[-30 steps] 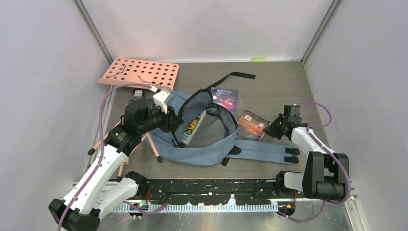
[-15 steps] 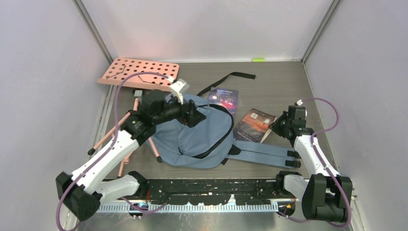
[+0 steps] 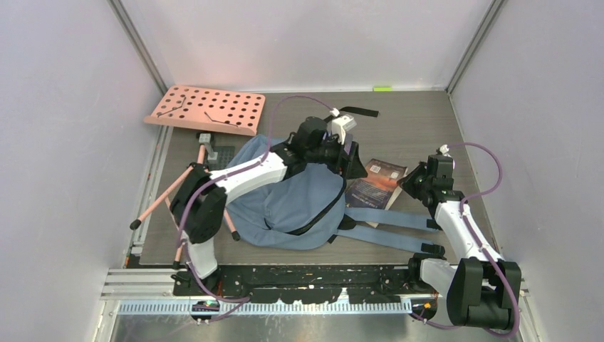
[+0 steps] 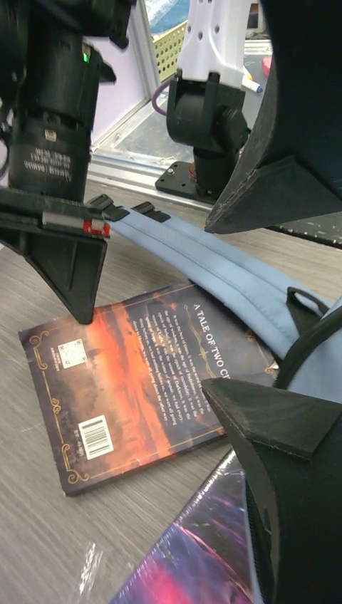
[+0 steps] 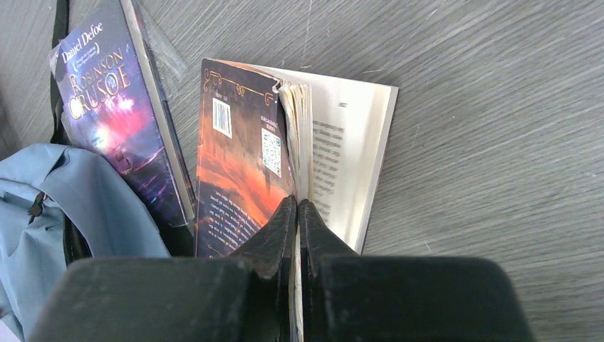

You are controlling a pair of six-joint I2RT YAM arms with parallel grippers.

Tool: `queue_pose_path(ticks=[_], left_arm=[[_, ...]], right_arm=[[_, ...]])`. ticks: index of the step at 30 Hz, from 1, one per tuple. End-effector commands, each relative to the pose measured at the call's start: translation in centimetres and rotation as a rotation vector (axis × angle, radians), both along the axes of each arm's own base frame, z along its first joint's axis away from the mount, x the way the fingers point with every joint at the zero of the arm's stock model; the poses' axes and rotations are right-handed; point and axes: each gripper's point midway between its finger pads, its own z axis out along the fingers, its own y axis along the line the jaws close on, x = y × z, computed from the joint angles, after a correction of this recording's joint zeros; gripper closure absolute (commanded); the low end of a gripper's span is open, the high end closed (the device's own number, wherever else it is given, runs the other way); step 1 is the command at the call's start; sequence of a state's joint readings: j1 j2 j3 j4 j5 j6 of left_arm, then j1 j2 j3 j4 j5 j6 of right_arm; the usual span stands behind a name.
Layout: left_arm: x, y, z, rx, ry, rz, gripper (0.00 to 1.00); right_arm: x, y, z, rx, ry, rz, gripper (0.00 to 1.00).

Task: Pack the student bag
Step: Pick up the book from the center of the board.

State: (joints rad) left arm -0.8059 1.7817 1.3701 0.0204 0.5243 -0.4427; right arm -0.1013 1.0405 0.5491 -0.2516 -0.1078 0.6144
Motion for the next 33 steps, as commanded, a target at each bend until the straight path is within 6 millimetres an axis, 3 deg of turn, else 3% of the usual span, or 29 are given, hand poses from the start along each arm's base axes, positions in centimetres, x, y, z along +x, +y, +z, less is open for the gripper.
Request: queue_pose_path(ticks=[1, 5, 13, 19, 25, 33], left_arm=[[-0.5, -3.4, 1.0, -0.097, -0.043, -0.094, 0.24], [-2.1, -5.0, -2.1, -0.026, -0.088, -0.066, 0.24], [-3.5, -7.4, -5.3, 0.001, -0.117, 0.036, 0.19], [-2.8, -8.2, -8.6, 0.096, -0.169, 0.152, 0.15], [-0.7, -8.8, -8.9, 0.117, -0.209, 0.266, 0.15], [-0.9, -11.0, -9.8, 0.093, -0.207, 0.238, 0.11]], right_arm=[[2.4, 0.0, 3.2, 0.012, -0.145, -0.005, 0.99], [2.5, -0.1, 3.1, 0.035, -0.108, -0.032, 0.99], [3.0, 0.0, 3.5, 0.060, -0.096, -0.052, 0.99], [3.0, 0.1, 3.1, 0.071, -0.083, -0.055, 0.99], [2.9, 0.2, 3.0, 0.073, -0.081, -0.047, 0.99], [2.8, 0.2, 2.9, 0.073, -0.077, -0.046, 0.99]])
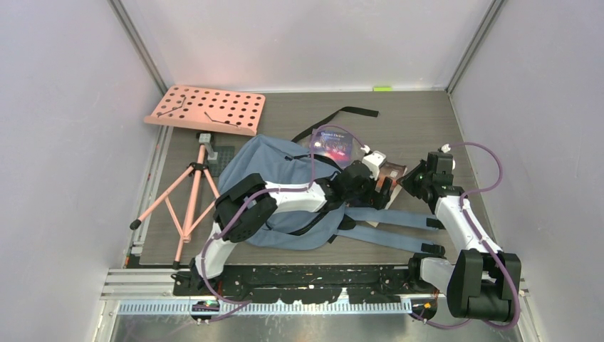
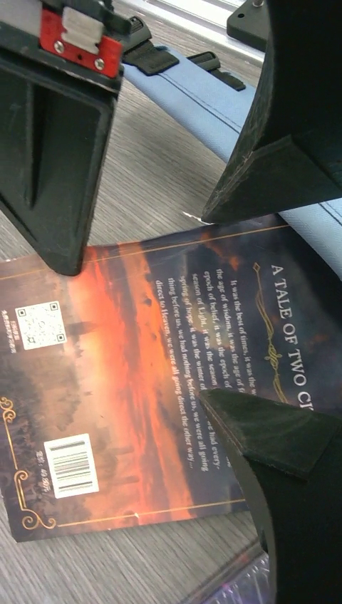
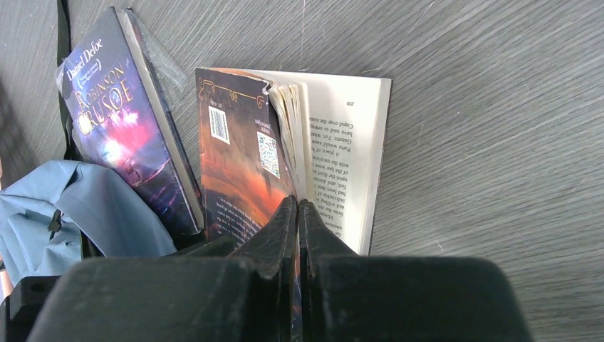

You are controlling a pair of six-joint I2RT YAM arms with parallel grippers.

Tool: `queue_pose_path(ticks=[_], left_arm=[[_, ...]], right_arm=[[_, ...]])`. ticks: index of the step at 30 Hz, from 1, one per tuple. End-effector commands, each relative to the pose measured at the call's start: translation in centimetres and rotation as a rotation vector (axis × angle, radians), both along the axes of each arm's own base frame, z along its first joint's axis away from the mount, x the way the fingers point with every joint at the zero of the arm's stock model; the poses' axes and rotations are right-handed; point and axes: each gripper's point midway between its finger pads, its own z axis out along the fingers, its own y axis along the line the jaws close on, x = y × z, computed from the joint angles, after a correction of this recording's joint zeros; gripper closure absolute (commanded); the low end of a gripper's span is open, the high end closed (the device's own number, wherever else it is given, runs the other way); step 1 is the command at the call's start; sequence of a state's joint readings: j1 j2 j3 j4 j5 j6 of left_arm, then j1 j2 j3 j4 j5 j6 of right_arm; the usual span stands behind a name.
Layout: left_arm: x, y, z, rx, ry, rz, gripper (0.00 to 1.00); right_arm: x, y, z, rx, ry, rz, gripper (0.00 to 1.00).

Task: Pack the student bag
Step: Pick up the book from the center of the board.

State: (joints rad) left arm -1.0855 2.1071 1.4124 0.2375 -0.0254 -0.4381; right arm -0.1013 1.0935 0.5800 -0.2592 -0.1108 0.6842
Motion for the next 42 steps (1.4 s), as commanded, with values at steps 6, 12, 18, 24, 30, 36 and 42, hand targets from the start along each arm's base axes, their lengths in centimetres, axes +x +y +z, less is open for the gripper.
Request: queue_pose_path(ticks=[6, 12, 18, 24, 30, 36, 42], left_arm=[[-0.2, -3.8, 1.4, -0.026, -0.096, -0.032, 0.08], [0.7, -2.6, -1.1, 0.155, -0.152, 0.045, 0.25], [1.2, -1.5, -1.7, 0.235, -0.217, 0.075, 0.51], [0.6, -1.5, -1.1, 0.246, -0.255, 0.052, 0.87], [0.3, -1.7, -0.1, 0.233, -0.264, 0.046, 1.00], [0.2, -1.6, 0.6, 0.212, -0.258, 0.049, 1.00], [0.1, -1.6, 0.9, 0.198, -0.252, 0.053, 1.00]], right_arm=[[2.3, 0.0, 3.2, 0.012, -0.113, -0.005, 0.99], [2.3, 0.0, 3.3, 0.013, -0.115, -0.005, 0.99], [2.2, -0.1, 3.2, 0.011, -0.115, -0.007, 0.99], [2.1, -0.1, 3.1, 0.009, -0.110, -0.012, 0.99], [2.0, -0.2, 2.4, 0.025, -0.082, -0.033, 0.97], [1.8, -0.1, 1.0, 0.052, -0.036, -0.062, 0.65], [1.8, 0.0, 0.1, 0.073, -0.029, -0.079, 0.46]])
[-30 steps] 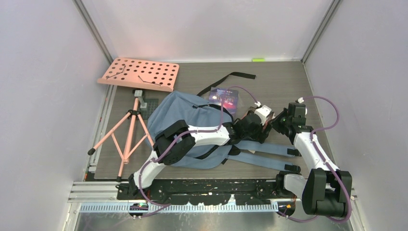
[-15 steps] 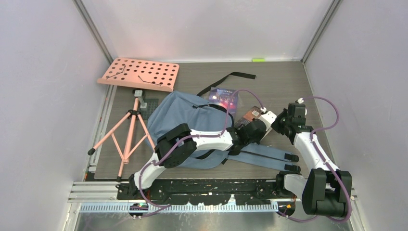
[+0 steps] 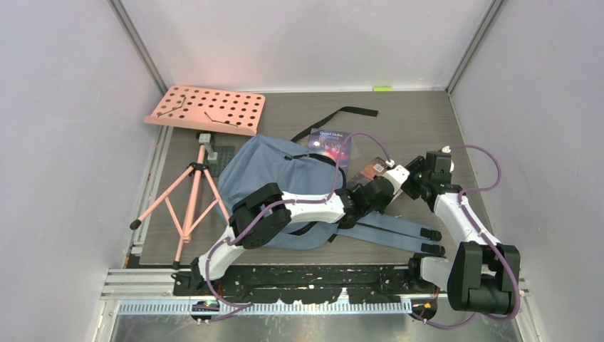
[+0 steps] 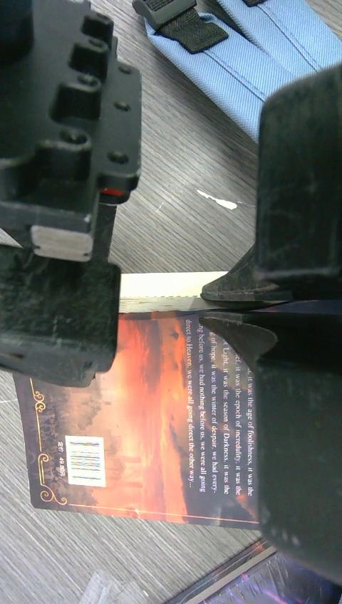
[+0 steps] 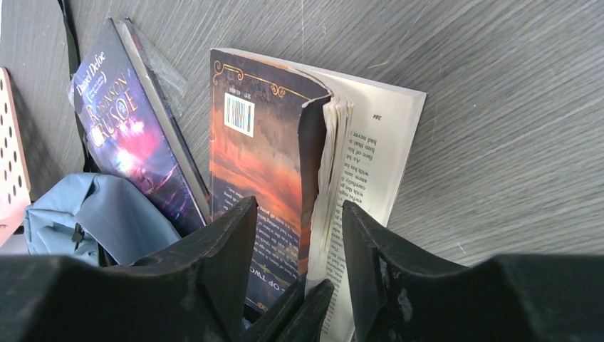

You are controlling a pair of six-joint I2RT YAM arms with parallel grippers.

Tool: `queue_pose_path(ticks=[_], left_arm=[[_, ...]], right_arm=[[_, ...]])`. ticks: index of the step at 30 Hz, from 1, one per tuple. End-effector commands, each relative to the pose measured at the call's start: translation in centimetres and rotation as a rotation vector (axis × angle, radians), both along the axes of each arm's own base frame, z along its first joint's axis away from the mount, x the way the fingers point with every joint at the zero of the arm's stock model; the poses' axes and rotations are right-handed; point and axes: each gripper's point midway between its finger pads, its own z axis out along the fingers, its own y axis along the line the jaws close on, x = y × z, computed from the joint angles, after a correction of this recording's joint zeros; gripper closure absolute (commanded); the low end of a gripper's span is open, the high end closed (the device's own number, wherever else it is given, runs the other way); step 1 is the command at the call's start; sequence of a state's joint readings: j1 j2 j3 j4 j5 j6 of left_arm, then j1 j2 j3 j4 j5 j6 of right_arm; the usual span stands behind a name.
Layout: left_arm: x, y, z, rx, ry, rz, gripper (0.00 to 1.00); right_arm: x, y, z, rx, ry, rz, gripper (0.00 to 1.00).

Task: Pack the student bag
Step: Pick up the book from the center of the board.

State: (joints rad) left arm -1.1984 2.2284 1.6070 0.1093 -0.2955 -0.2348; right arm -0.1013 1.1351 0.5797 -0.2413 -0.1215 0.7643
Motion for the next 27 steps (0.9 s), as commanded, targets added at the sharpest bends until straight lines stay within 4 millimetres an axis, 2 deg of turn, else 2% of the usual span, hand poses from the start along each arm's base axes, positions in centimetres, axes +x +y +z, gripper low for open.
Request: queue_pose_path(ticks=[1, 5, 10, 14, 17, 18, 19, 20, 21, 22, 24, 27], left_arm=[[0.3, 0.9, 2.2, -0.012, -0.014, 0.020, 1.00], [0.4, 0.9, 2.7, -0.026, -0.015, 0.031, 1.00], [0.0, 0.8, 3.3, -0.056, -0.005, 0.020, 1.00], [-0.6, 0.5, 3.9, -0.093, 0.006, -0.013, 1.00], [-1.1, 0.3, 4.3, -0.121, 0.016, -0.037, 1.00], [-1.2, 0.3, 4.5, -0.129, 0.019, -0.043, 1.00], [-1.4, 0.2, 4.6, -0.135, 0.022, -0.055, 1.00], [-1.7, 0.2, 4.8, -0.142, 0.028, -0.071, 1.00], [-1.9, 0.2, 5.2, -0.149, 0.029, -0.078, 1.00], [-2.0, 0.3, 5.5, -0.152, 0.030, -0.084, 0.95], [-2.2, 0.8, 6.9, -0.166, 0.021, -0.089, 0.76], [-2.3, 2.2, 9.0, -0.137, -0.001, -0.100, 0.32]], right_arm=[[1.4, -0.4, 0.6, 0.005, -0.050, -0.037, 0.45], [0.8, -0.7, -0.4, 0.004, -0.018, -0.065, 0.42], [1.5, -0.1, -0.9, 0.045, -0.031, -0.051, 0.41], [2.5, 0.8, -1.2, 0.082, -0.038, -0.010, 0.48], [3.0, 1.1, -1.5, 0.100, -0.041, 0.002, 0.61], [3.2, 1.3, -1.6, 0.112, -0.040, 0.005, 0.71], [3.2, 1.3, -1.7, 0.118, -0.036, 0.006, 0.76], [3.7, 1.4, -1.2, 0.121, -0.065, 0.009, 0.88], [4.0, 1.4, -0.8, 0.124, -0.086, 0.007, 0.93], [4.1, 1.3, -0.5, 0.124, -0.096, 0.001, 0.98], [4.2, 0.9, 0.7, 0.105, -0.135, -0.016, 0.99], [3.8, -0.1, 3.8, 0.030, -0.208, -0.031, 0.99]])
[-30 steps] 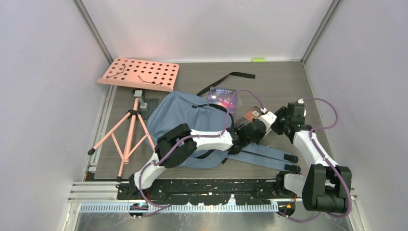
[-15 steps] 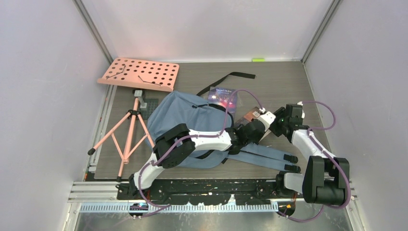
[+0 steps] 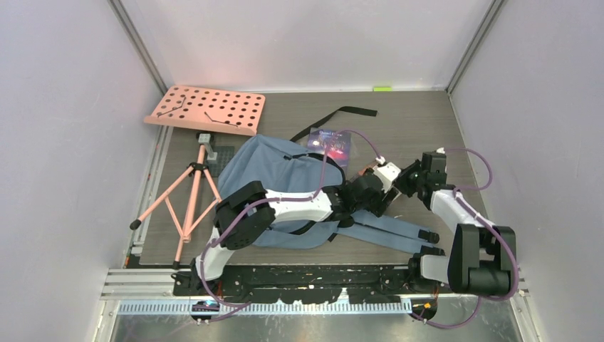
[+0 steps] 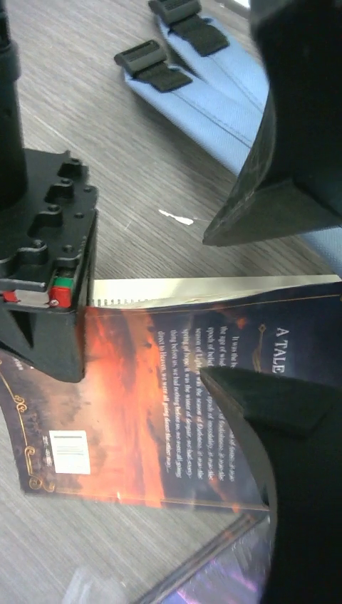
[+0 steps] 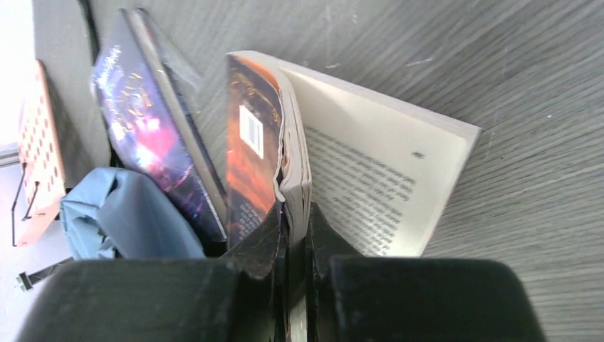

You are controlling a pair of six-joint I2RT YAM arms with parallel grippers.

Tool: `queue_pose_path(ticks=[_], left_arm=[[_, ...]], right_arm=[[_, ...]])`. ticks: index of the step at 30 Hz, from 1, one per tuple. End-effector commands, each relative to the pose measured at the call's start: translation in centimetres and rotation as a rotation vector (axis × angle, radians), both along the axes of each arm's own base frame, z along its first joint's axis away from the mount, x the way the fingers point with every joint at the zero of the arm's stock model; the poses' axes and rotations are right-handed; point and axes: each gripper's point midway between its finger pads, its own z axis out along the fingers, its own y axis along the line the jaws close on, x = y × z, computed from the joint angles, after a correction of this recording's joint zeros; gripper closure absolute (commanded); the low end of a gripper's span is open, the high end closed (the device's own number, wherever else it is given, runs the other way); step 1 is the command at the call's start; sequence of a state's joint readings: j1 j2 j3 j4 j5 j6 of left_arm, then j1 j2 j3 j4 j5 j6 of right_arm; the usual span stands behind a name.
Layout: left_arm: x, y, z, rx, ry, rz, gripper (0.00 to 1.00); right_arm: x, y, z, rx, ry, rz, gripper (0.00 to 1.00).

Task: Pack the student bag
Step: Pick up the book from the center of the board.

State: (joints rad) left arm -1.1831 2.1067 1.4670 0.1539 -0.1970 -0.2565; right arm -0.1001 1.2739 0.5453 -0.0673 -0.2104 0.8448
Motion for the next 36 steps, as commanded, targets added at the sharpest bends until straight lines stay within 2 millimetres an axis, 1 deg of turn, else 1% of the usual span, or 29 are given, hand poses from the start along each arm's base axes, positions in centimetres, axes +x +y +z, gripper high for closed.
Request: queue_pose_path(ticks=[1, 2, 4, 5, 6, 8, 10, 11, 12, 13, 14, 15, 16, 17, 18, 19, 21, 23, 26, 29, 31, 32, 34, 36], left_arm=[[-0.3, 1.4, 7.9, -0.065, -0.048, -0.013, 0.23], [-0.2, 2.4, 8.4, -0.040, -0.039, 0.000, 0.17], [0.0, 4.4, 9.7, -0.020, -0.013, 0.009, 0.09], [-0.1, 5.4, 10.1, -0.018, 0.011, 0.004, 0.06], [-0.2, 6.3, 10.9, -0.031, 0.035, -0.002, 0.05], [-0.4, 8.2, 12.1, -0.067, 0.087, -0.016, 0.03], [-1.0, 9.7, 13.7, -0.125, 0.152, -0.056, 0.01], [-0.7, 10.7, 14.6, -0.157, 0.187, -0.058, 0.01], [-1.2, 11.4, 15.4, -0.194, 0.231, -0.083, 0.01], [-1.3, 12.2, 16.0, -0.225, 0.269, -0.087, 0.01], [-1.4, 13.1, 16.7, -0.255, 0.294, -0.088, 0.01], [-1.7, 14.1, 17.8, -0.290, 0.310, -0.089, 0.00], [-1.9, 14.8, 18.1, -0.306, 0.319, -0.091, 0.00], [-2.1, 15.6, 18.6, -0.325, 0.325, -0.091, 0.00], [-2.2, 16.3, 18.9, -0.343, 0.331, -0.096, 0.00], [-2.5, 16.8, 19.3, -0.364, 0.334, -0.103, 0.00], [-2.9, 17.6, 19.8, -0.399, 0.353, -0.123, 0.00], [-3.5, 17.9, 20.1, -0.425, 0.379, -0.152, 0.00], [-4.3, 17.7, 19.8, -0.437, 0.417, -0.193, 0.00], [-4.3, 17.4, 19.7, -0.472, 0.441, -0.205, 0.00], [-4.1, 17.2, 19.9, -0.498, 0.443, -0.203, 0.00], [-4.0, 17.1, 20.0, -0.504, 0.444, -0.202, 0.00], [-4.0, 17.0, 20.3, -0.517, 0.440, -0.203, 0.00], [-3.9, 16.9, 20.3, -0.526, 0.445, -0.208, 0.00]], right_arm=[[2.3, -1.9, 7.2, -0.106, -0.236, -0.045, 0.99], [1.9, -1.9, 8.6, -0.135, -0.270, -0.028, 0.99], [2.0, -1.9, 12.6, -0.176, -0.362, 0.003, 0.99], [1.9, -1.8, 13.7, -0.185, -0.387, 0.017, 0.99], [1.8, -1.4, 15.9, -0.204, -0.441, 0.055, 0.99], [1.4, -0.6, 18.8, -0.216, -0.510, 0.117, 0.99], [1.0, 0.2, 21.1, -0.222, -0.563, 0.170, 0.99], [0.9, 0.4, 21.9, -0.227, -0.584, 0.191, 0.99], [0.6, 1.2, 23.1, -0.217, -0.614, 0.233, 0.99], [0.4, 1.6, 23.9, -0.214, -0.636, 0.261, 0.99], [0.0, 2.7, 25.4, -0.189, -0.678, 0.321, 0.99], [-0.3, 3.2, 26.2, -0.177, -0.698, 0.350, 0.99], [-0.8, 4.1, 27.6, -0.154, -0.734, 0.401, 0.99], [-1.4, 5.0, 28.3, -0.129, -0.756, 0.453, 0.99], [-1.9, 5.5, 29.6, -0.123, -0.786, 0.480, 0.99], [-2.6, 6.3, 30.2, -0.099, -0.807, 0.533, 0.99], [-4.0, 7.6, 31.8, -0.067, -0.855, 0.620, 0.99], [-5.2, 8.7, 33.3, -0.032, -0.899, 0.692, 0.99], [-7.0, 9.9, 35.6, 0.002, -0.979, 0.758, 0.99], [-8.5, 11.1, 37.4, 0.022, -1.046, 0.816, 0.99], [-9.3, 12.0, 38.0, 0.036, -1.063, 0.859, 0.99], [-9.3, 12.1, 38.0, 0.041, -1.062, 0.868, 0.99], [-10.2, 13.5, 38.3, 0.068, -1.072, 0.926, 0.99], [-10.6, 14.2, 38.4, 0.075, -1.081, 0.952, 0.99]])
